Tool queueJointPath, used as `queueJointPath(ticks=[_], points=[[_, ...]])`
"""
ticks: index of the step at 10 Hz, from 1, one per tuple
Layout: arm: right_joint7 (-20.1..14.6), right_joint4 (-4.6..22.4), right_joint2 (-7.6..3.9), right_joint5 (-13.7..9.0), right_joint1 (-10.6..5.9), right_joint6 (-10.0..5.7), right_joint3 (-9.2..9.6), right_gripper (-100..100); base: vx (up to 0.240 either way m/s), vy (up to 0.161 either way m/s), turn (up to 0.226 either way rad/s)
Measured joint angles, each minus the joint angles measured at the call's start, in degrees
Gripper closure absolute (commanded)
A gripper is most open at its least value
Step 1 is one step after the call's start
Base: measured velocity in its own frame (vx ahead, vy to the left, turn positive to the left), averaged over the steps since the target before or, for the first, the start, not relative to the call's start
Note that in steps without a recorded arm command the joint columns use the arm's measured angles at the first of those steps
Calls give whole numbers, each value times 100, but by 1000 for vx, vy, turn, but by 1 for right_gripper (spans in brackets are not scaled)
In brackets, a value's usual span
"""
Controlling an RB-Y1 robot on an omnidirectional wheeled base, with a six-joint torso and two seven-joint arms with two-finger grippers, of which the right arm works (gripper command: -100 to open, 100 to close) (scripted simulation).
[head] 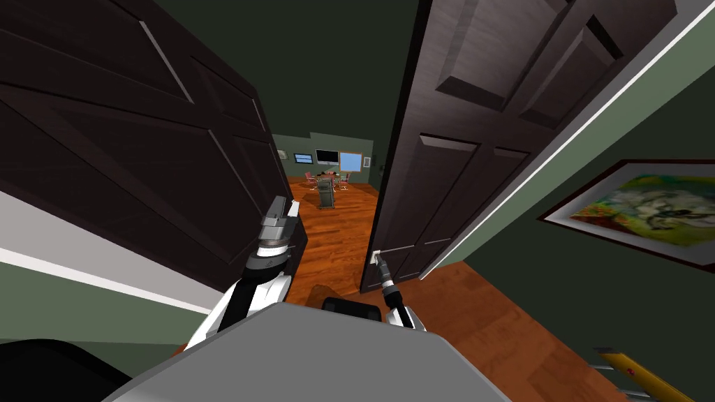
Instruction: Push the door open
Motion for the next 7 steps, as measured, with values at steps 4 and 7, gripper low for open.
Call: queueJointPath(ticks=[4,7], points=[[25,11,28,-6,66,71,-27,100,111,37,-20],[58,196,85,-46,-38,-19,-174,100,193,109,-36]])
